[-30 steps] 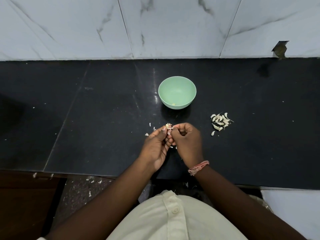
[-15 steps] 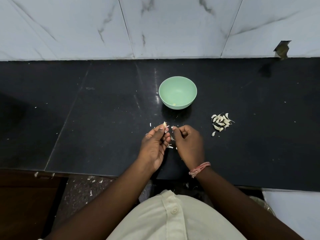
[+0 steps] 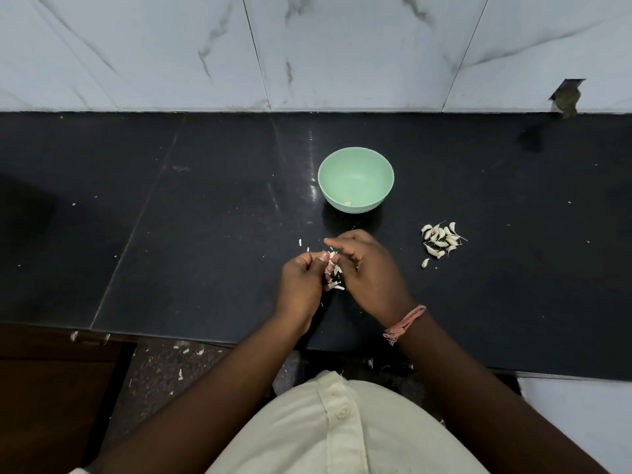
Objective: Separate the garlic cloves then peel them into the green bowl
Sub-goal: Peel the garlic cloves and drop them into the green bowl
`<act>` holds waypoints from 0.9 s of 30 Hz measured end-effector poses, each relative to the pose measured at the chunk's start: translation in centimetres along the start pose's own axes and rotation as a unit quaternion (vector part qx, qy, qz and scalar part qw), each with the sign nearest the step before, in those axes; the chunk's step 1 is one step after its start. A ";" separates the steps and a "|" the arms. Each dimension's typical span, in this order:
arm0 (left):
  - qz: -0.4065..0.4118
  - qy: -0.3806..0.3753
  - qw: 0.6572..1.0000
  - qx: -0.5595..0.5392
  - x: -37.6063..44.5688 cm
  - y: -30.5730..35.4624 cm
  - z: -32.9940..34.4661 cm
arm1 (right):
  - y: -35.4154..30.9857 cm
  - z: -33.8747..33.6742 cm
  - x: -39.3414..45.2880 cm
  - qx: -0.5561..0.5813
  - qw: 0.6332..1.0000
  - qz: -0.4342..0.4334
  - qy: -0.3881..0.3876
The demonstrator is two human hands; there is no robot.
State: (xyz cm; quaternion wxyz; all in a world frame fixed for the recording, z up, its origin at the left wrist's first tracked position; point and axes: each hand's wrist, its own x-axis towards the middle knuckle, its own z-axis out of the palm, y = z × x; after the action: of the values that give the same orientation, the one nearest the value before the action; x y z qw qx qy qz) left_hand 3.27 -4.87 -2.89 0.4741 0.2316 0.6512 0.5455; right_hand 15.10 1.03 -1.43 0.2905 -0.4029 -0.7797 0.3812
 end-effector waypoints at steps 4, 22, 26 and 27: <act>0.047 0.032 0.987 0.154 0.5 0.0 -0.7 | 0.5 -0.2 0.0 0.015 1.000 0.006 0.016; 0.028 -0.021 0.998 -0.053 -0.3 1.0 -0.1 | 1.0 0.5 0.0 0.441 0.867 0.223 0.070; 0.043 -0.014 0.996 -0.077 -0.5 1.3 -0.1 | 0.5 0.5 0.0 0.437 0.870 0.224 0.054; 0.053 -0.005 0.996 -0.078 -0.5 1.3 -0.1 | 0.4 0.5 0.1 0.429 0.875 0.219 0.051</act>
State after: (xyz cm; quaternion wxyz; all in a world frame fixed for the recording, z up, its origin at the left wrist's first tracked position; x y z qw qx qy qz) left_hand 3.07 -4.91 -1.47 0.4646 0.2310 0.5913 0.6174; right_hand 14.87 1.05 -1.96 0.3834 -0.4182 -0.4155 0.7110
